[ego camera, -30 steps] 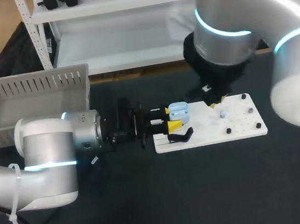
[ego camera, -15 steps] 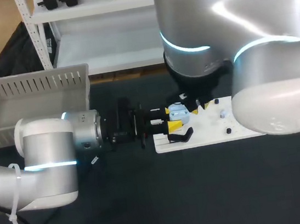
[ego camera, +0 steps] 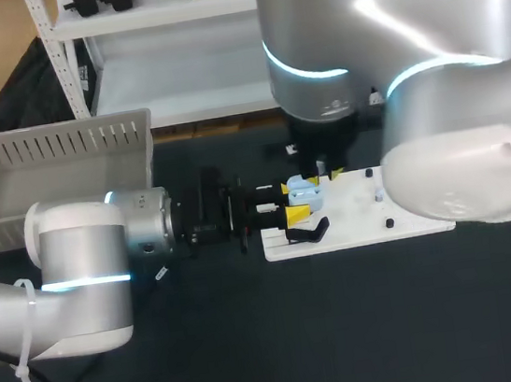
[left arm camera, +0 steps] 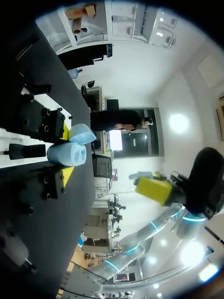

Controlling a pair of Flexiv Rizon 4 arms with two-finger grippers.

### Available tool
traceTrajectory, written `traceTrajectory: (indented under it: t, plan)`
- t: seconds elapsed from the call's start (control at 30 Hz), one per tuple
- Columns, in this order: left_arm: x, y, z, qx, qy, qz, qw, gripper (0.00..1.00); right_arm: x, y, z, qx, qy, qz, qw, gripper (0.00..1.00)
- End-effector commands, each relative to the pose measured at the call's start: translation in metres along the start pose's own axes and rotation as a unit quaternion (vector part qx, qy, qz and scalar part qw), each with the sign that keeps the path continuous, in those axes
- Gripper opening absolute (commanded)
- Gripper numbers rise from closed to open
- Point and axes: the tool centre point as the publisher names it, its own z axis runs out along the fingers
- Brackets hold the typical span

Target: Pick up each earbud case from the left stands, insert the matching earbuds, close the lid, and place the case in the box.

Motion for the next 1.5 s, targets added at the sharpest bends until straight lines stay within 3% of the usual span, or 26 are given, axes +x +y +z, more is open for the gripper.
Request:
traceTrajectory:
  t: [0.03,0.23,0.8,1.03,1.17,1.5]
  plan:
    - [0.000,-0.001,0.000,-0.003,-0.001,0.001,1.000,0.00,-0.010,0.007,0.015,0.065,0.033,0.202,0.977,0.00]
    - [0.000,-0.001,0.000,-0.003,-0.001,0.001,1.000,0.00,-0.008,0.001,0.020,0.076,0.038,0.262,0.961,0.00]
    - [0.000,-0.001,0.000,-0.003,-0.001,0.001,1.000,0.00,-0.005,-0.003,0.018,0.078,0.040,0.264,0.961,0.00]
    - [0.000,-0.001,0.000,-0.003,-0.001,0.001,1.000,0.00,-0.016,0.009,0.025,0.097,0.037,0.388,0.916,0.00]
    - [0.000,-0.001,0.000,-0.003,-0.001,0.001,1.000,0.00,-0.016,0.013,0.029,0.107,0.030,0.408,0.906,0.00]
    - [0.000,-0.001,0.000,-0.003,-0.001,0.001,1.000,0.00,-0.014,0.015,0.031,0.124,0.021,0.424,0.897,0.00]
